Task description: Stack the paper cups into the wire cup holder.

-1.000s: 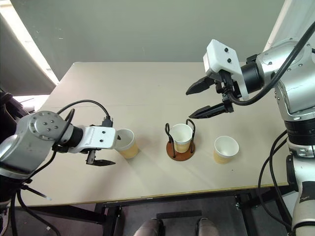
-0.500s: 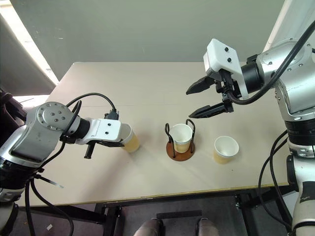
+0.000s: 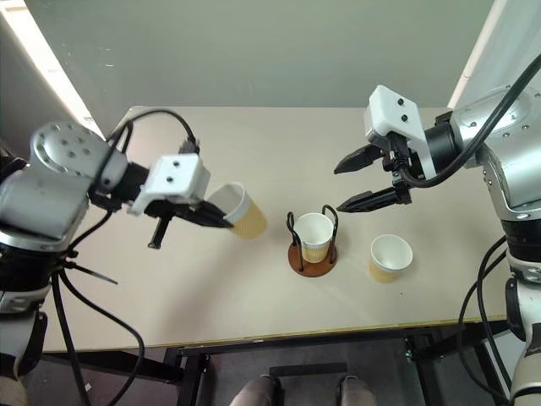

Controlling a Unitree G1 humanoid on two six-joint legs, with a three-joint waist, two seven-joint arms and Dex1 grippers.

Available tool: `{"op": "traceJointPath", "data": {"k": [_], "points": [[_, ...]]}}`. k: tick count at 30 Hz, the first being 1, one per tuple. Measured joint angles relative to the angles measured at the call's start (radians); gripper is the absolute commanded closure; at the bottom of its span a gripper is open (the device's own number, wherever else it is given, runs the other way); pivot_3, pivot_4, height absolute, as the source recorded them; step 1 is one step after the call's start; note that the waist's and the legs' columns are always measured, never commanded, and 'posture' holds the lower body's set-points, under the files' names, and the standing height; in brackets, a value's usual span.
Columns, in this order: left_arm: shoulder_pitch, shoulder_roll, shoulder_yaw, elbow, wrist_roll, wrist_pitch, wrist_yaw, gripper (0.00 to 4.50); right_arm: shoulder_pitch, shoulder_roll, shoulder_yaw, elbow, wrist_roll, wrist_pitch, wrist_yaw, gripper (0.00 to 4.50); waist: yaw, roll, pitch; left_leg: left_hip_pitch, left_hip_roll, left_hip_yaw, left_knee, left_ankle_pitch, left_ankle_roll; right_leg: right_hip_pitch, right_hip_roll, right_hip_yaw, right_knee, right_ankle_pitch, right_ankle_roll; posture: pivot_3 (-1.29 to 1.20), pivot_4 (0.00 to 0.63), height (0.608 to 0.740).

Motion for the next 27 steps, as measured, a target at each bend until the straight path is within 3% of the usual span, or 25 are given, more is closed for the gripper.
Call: {"op": "traceJointPath", "data": {"k": [9, 27], "points": [[-0.176, -0.126, -0.015, 0.194, -0.006, -0.047, -0.016, 4.48, 0.119, -0.059, -0.047, -0.118, 0.051, 0.09, -0.058, 1.12, -0.001, 0.0, 0.0, -0.001, 0.0, 0.002, 0.002, 0.0, 0.002, 0.001, 0.0, 0.001, -0.002, 0.003, 0.006, 0.0, 0.15, 0.74], [-0.367, -0.342, -0.235, 0.522, -0.05, -0.283, -0.024, 4.48, 0.166, -0.193, -0.172, -0.24, 0.14, 0.205, -0.186, 1.12, 0.01, 0.0, 0.0, -0.009, -0.002, 0.003, 0.013, -0.003, 0.008, 0.002, -0.001, 0.003, -0.009, 0.008, 0.026, 0.0, 0.15, 0.74]]}}
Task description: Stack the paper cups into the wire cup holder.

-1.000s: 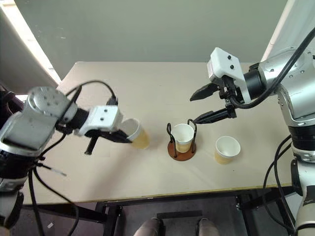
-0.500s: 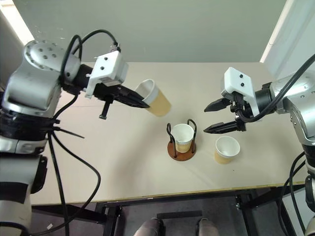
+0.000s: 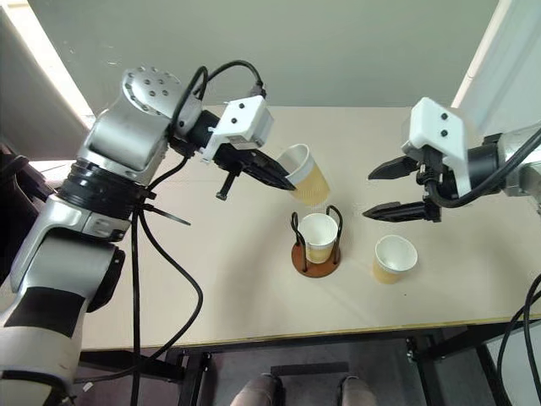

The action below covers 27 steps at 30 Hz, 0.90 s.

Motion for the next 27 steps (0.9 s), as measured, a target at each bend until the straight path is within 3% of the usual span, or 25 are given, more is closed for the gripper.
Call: {"op": "traceJointPath", "data": {"k": [13, 27], "points": [[-0.014, -0.004, -0.14, 0.01, -0.089, -0.047, 0.0, 4.48, 0.005, -0.034, -0.023, -0.005, 0.002, 0.002, -0.039, 1.12, 0.006, 0.0, 0.0, -0.008, -0.002, 0.001, 0.01, -0.004, 0.006, 0.0, -0.001, 0.001, -0.007, 0.003, 0.01, 0.0, 0.15, 0.74], [-0.026, -0.042, -0.199, 0.023, -0.072, -0.126, -0.001, 4.48, 0.005, -0.043, -0.023, 0.0, 0.012, -0.004, -0.043, 1.12, 0.01, 0.001, -0.001, -0.008, -0.002, 0.002, 0.016, -0.006, 0.008, 0.002, -0.002, 0.002, -0.007, 0.004, 0.012, 0.0, 0.15, 0.74]]}}
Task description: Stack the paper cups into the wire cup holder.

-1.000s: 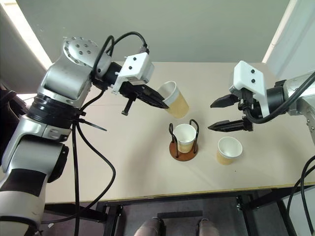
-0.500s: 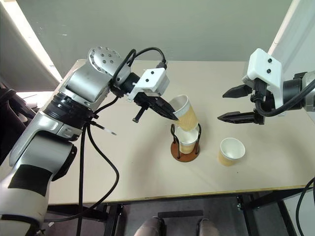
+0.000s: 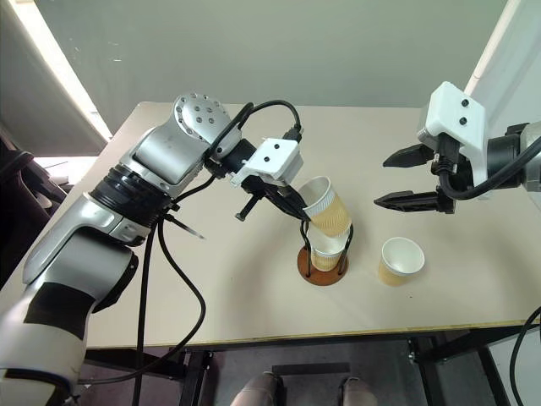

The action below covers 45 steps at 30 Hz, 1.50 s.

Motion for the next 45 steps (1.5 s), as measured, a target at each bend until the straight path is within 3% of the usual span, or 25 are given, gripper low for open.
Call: {"op": "traceJointPath", "data": {"k": [17, 31, 45], "points": [[-0.066, 0.014, 0.002, 0.041, -0.001, -0.033, -0.001, 4.48, -0.02, 0.001, 0.001, 0.019, 0.007, -0.013, 0.001, 1.12, 0.0, 0.0, 0.0, 0.0, 0.0, 0.001, 0.0, -0.001, 0.001, 0.0, 0.0, 0.0, -0.001, 0.0, 0.001, 0.0, 0.15, 0.74], [-0.075, 0.125, -0.101, -0.075, -0.096, -0.02, -0.003, 4.48, -0.02, 0.003, 0.001, 0.017, 0.01, -0.011, 0.008, 1.12, 0.0, 0.001, 0.0, 0.0, 0.0, 0.001, 0.0, -0.002, 0.001, 0.0, 0.0, 0.001, -0.001, -0.001, 0.001, 0.0, 0.15, 0.74], [-0.075, 0.104, -0.143, -0.085, -0.09, -0.038, -0.004, 4.48, -0.018, 0.002, 0.001, 0.016, 0.009, -0.011, 0.008, 1.12, 0.001, 0.002, 0.0, 0.0, 0.0, 0.002, 0.0, -0.002, 0.001, 0.0, -0.001, 0.001, -0.001, -0.001, 0.001, 0.0, 0.15, 0.74]]}}
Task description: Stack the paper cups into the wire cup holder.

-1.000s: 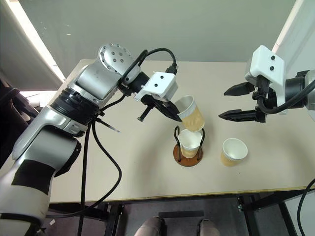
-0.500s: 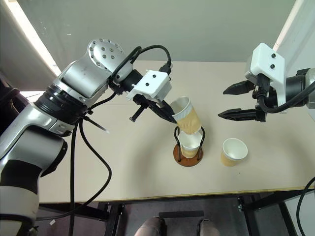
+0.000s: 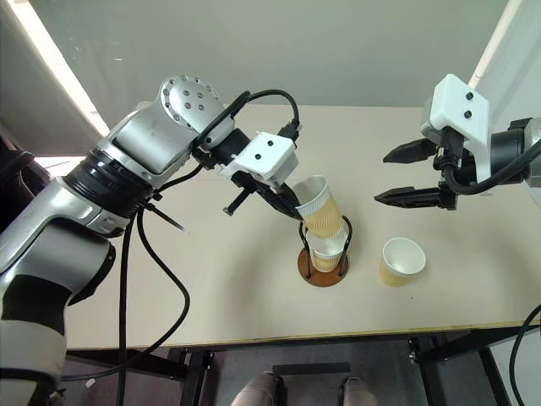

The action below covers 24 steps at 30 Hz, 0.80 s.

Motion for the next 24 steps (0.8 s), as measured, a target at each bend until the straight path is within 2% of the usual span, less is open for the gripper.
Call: {"op": "traceJointPath", "data": {"k": [12, 15, 24], "points": [[0.001, -0.003, -0.035, 0.007, 0.056, -0.069, 0.0, 4.48, 0.003, 0.0, 0.0, 0.0, -0.001, -0.001, 0.0, 1.12, 0.0, 0.0, 0.0, 0.0, 0.0, 0.0, 0.0, 0.0, 0.0, 0.0, 0.0, 0.0, 0.0, 0.0, 0.0, 0.0, 0.15, 0.74], [0.004, -0.019, -0.031, 0.016, 0.074, -0.079, 0.0, 3.92, 0.003, 0.0, 0.0, 0.0, -0.001, -0.001, 0.0, 1.12, 0.0, 0.001, 0.0, 0.0, 0.0, 0.0, 0.0, 0.0, 0.0, 0.0, 0.0, 0.0, 0.0, 0.0, 0.0, 0.0, 0.15, 0.74], [0.01, -0.046, -0.013, 0.017, 0.075, -0.061, -0.001, 0.66, 0.022, -0.001, 0.001, 0.002, -0.003, -0.02, 0.001, 1.12, 0.0, 0.001, 0.0, 0.0, 0.0, 0.001, 0.0, -0.001, 0.001, 0.0, 0.0, 0.0, 0.0, 0.0, 0.0, 0.0, 0.15, 0.74]]}}
